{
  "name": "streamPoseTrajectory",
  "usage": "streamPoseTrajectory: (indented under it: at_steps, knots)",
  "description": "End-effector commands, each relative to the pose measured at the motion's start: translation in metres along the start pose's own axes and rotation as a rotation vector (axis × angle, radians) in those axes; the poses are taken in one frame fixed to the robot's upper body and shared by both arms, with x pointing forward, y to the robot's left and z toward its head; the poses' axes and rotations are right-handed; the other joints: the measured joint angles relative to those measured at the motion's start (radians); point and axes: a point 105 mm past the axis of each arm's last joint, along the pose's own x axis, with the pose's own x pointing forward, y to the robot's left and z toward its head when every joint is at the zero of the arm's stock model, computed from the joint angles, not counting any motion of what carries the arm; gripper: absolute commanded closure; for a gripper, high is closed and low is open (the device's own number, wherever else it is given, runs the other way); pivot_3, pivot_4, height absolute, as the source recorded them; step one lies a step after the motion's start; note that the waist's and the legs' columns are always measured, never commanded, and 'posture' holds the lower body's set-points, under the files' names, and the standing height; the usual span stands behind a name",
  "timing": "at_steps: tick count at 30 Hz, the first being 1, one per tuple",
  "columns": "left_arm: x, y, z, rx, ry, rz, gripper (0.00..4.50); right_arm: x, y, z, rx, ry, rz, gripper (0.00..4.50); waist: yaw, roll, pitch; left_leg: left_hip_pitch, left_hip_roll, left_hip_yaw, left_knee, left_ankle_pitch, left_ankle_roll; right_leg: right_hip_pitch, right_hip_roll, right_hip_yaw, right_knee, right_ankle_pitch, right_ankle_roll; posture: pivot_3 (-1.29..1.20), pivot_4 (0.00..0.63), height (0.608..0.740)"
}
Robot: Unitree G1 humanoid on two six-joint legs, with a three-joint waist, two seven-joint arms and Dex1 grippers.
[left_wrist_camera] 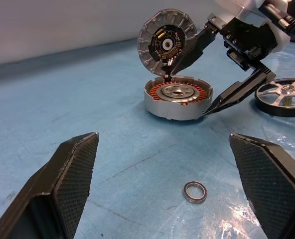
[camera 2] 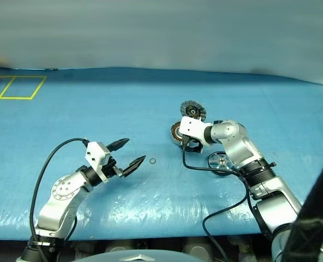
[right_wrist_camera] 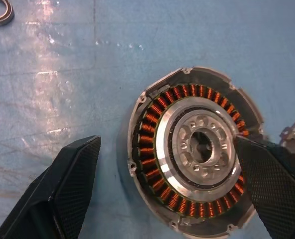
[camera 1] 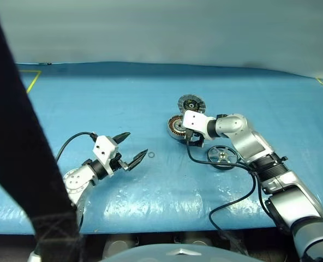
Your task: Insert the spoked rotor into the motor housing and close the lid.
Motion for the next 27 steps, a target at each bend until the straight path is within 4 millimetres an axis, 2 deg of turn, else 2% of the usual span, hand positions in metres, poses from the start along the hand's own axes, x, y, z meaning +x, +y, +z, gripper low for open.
streamPoseTrajectory:
  at_steps: [1, 6, 13, 16, 20, 22, 25, 27]
  knots:
    - [0.001, -0.004, 0.011, 0.025, -0.043, -0.009, 0.02, -0.002, -0.007, 0.005, -0.065, 0.012, -0.001, 0.02, -0.001, 0.0, 0.0, 0.0, 0.0, 0.0, 0.0, 0.0, 0.0, 0.0, 0.0, 0.0, 0.0, 0.0, 0.0, 0.0, 0.15, 0.74]
    - [0.001, -0.005, 0.009, 0.024, -0.04, -0.011, 0.02, 0.0, -0.01, -0.003, -0.069, 0.039, -0.022, 0.02, 0.0, 0.0, 0.0, 0.0, 0.0, 0.0, 0.0, 0.0, 0.0, 0.0, 0.0, 0.0, 0.0, 0.0, 0.0, 0.0, 0.15, 0.74]
    - [0.004, -0.006, 0.009, 0.024, -0.039, -0.019, 0.02, 0.003, -0.004, -0.005, -0.12, 0.057, 0.007, 0.02, 0.0, 0.0, 0.0, 0.001, 0.0, 0.0, 0.001, 0.0, 0.0, 0.001, 0.0, 0.0, 0.001, 0.0, 0.0, 0.0, 0.15, 0.74]
    - [0.005, -0.006, 0.009, 0.022, -0.04, -0.02, 0.0, 0.004, -0.003, -0.003, -0.164, 0.065, 0.019, 0.61, 0.0, 0.0, 0.0, 0.001, 0.0, 0.0, 0.001, 0.0, 0.0, 0.001, 0.0, 0.0, 0.0, 0.0, 0.0, 0.0, 0.15, 0.74]
    - [0.006, -0.007, 0.008, 0.018, -0.042, -0.024, 0.0, 0.005, -0.003, -0.004, -0.211, 0.094, 0.038, 1.97, 0.0, 0.0, 0.0, 0.001, 0.0, 0.0, 0.001, 0.0, -0.001, 0.001, 0.0, 0.0, 0.001, 0.0, 0.0, 0.0, 0.15, 0.74]
    - [0.007, -0.007, 0.008, 0.016, -0.042, -0.025, 0.0, 0.006, -0.004, -0.006, -0.241, 0.118, 0.031, 2.43, -0.001, 0.0, 0.0, 0.001, 0.0, 0.0, 0.001, 0.0, -0.001, 0.001, 0.0, -0.001, 0.001, 0.0, 0.0, 0.0, 0.15, 0.74]
    - [0.006, -0.007, 0.007, 0.011, -0.041, -0.025, 0.0, 0.007, -0.001, -0.004, -0.275, 0.115, 0.047, 2.43, -0.001, 0.0, 0.0, 0.001, 0.0, 0.0, 0.001, 0.0, -0.001, 0.001, 0.0, -0.001, 0.001, 0.0, 0.0, 0.0, 0.15, 0.74]
    - [0.006, -0.008, 0.007, 0.01, -0.039, -0.025, 0.0, 0.004, 0.008, 0.003, -0.309, 0.089, 0.1, 2.43, -0.001, 0.0, 0.0, 0.001, 0.0, 0.0, 0.001, 0.001, -0.001, 0.001, 0.0, -0.001, 0.001, 0.0, 0.0, 0.0, 0.15, 0.74]
